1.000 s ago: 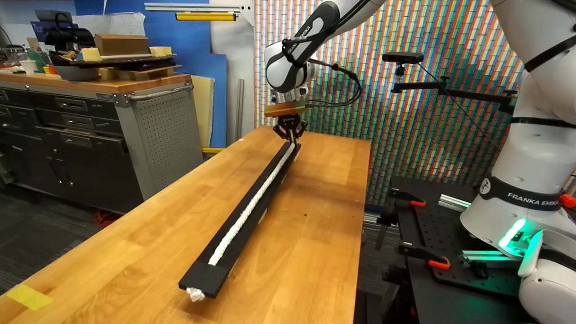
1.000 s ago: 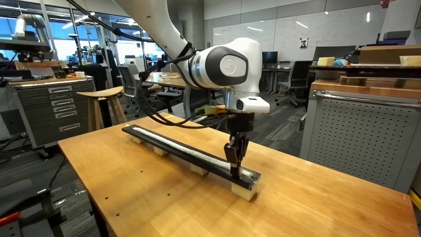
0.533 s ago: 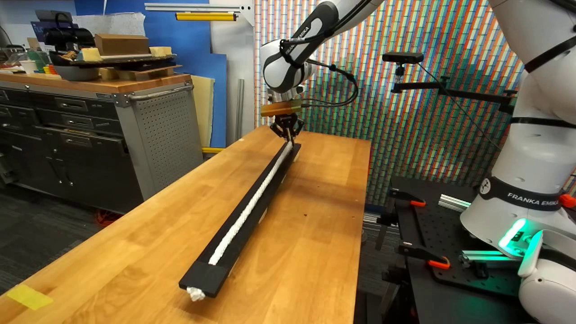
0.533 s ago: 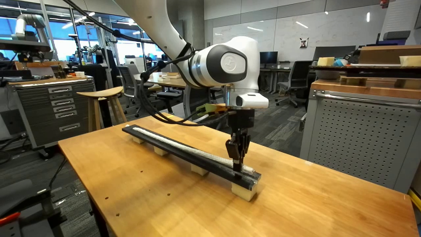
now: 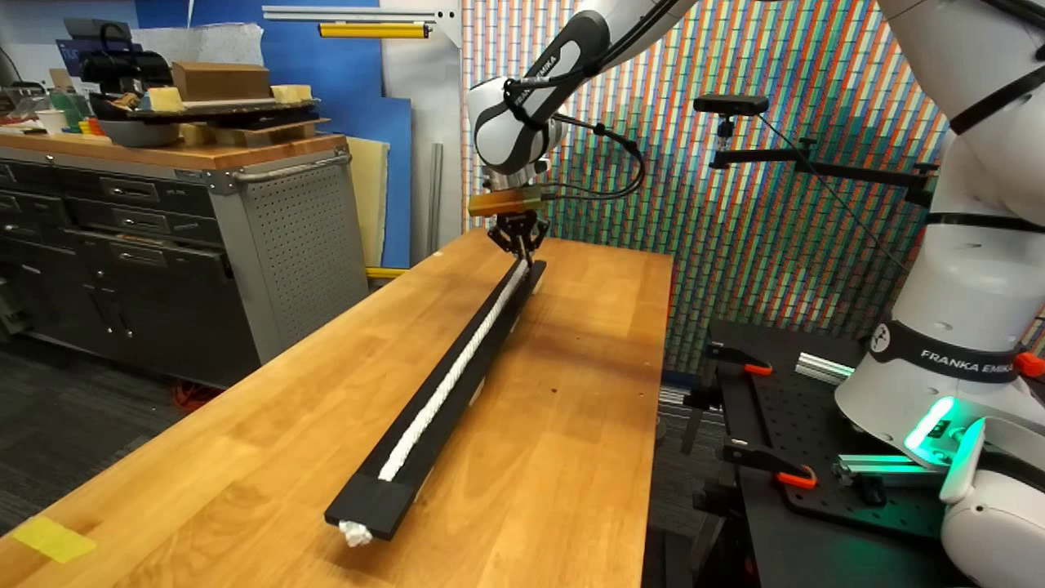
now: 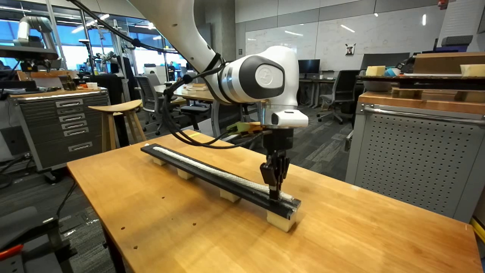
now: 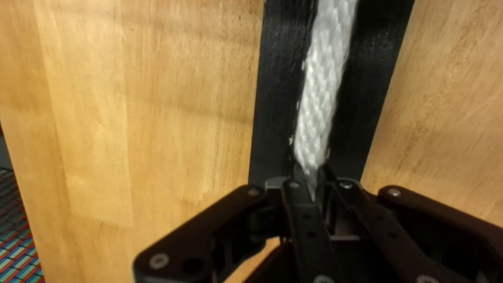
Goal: Align the rope along the middle of the black object
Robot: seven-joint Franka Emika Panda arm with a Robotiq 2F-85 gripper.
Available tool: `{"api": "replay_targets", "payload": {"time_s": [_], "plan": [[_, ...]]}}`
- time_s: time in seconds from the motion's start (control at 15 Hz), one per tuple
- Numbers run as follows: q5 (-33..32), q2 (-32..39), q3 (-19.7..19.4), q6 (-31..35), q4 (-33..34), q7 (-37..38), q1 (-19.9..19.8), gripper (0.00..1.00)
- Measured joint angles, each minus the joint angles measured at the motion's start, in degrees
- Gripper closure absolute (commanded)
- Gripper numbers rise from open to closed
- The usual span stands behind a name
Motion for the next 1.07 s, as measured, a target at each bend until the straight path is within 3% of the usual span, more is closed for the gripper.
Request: {"api": "replay_targets", "payload": {"time_s": [0.27, 0.33, 0.6, 1.0, 1.07], "plan": [[-0.01, 0.00, -0.10, 0.00, -0.10, 0.84, 0.00, 0.94], [-0.01, 0.00, -0.11, 0.00, -0.14, 0.95, 0.00, 0.73], [-0.22, 0.01, -0.64, 0.00, -0.13, 1.04, -0.01, 0.41], [-0.37, -0.10, -2.60, 0.43, -0.10, 1.04, -0.47, 0.00], [-0.38, -0.19, -2.69, 0.82, -0.10, 1.03, -0.51, 0.00]]}}
